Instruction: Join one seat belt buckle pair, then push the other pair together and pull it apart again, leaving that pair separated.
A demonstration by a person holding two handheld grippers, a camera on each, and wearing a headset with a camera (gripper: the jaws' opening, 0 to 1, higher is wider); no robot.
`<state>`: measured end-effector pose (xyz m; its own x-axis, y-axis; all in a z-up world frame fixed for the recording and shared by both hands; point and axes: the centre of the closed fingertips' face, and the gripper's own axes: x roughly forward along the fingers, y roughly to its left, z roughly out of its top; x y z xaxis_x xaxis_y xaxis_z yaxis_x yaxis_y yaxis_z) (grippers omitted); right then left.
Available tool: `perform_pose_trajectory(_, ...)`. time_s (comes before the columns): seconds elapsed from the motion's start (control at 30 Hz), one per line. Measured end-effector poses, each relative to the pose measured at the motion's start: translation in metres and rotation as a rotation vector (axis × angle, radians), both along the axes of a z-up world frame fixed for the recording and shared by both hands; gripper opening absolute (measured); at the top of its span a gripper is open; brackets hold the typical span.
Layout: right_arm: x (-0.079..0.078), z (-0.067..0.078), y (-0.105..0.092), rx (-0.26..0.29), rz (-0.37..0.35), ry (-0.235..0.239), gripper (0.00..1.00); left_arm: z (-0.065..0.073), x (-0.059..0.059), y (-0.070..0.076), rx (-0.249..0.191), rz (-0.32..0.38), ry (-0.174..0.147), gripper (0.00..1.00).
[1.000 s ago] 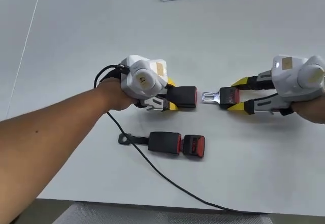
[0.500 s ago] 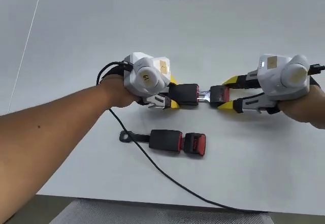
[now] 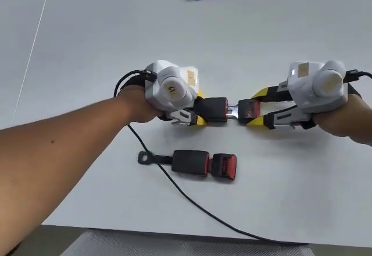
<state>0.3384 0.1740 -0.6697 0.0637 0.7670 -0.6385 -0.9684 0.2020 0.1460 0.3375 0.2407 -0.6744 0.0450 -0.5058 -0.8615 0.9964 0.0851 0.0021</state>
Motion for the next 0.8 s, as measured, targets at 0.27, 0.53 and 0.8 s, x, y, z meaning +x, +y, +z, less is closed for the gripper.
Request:
perform_pose_trajectory(0.27,0.0,0.0,0.004,0.01,-0.018,0.007,0.33,0.0,-0.002,-0.001,0.04,-0.048,0.001,0.33)
perform_pose_trajectory(0.53,0.0,-0.001,0.011,-0.002,-0.032,-0.003,0.33,0.001,-0.002,-0.001,0.045,-0.068,0.004,0.33)
perform_pose_trajectory(0.8,0.003,0.0,0.014,-0.039,-0.053,-0.011,0.33,0.001,-0.001,0.0,0.048,-0.077,0.005,0.33)
